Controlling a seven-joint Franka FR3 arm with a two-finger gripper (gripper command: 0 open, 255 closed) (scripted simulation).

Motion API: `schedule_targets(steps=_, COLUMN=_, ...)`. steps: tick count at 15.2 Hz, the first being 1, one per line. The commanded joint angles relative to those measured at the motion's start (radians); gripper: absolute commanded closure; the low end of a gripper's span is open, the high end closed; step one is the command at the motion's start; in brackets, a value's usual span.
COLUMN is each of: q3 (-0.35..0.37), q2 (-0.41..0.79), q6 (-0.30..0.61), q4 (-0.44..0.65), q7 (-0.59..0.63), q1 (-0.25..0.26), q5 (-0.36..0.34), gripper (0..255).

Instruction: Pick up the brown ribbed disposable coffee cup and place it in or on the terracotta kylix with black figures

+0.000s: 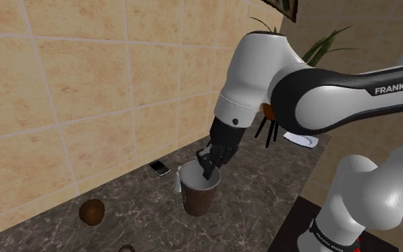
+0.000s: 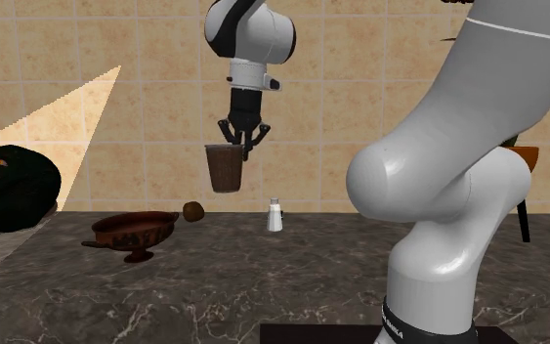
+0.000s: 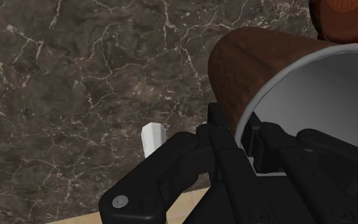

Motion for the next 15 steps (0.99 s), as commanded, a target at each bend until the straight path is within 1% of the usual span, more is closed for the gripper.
schedule_targets(steps=1, q3=0.042, q2=0.036, q6=-0.003, q4=0.046, q7=0.05, q1=0.0, q5=-0.005, gripper=255)
schedule_targets(steps=5, q3=0.139, q2=0.135, q6=-0.008, q4=0.162, q7=0.163, q1=-0.014, q5=-0.039, gripper=255)
schedule_targets(steps=9, q3=0.245, q2=0.254, q6=-0.02, q4=0.294, q7=0.289, q1=-0.037, q5=-0.107, gripper=255)
schedule_targets(steps=12, q3=0.331, q2=0.366, q6=-0.036, q4=0.406, q7=0.4, q1=-0.053, q5=-0.191, gripper=255)
schedule_targets(steps=15, q3=0.416, q2=0.507, q6=-0.068, q4=0.532, q7=0.53, q1=-0.052, q5=-0.317, gripper=255)
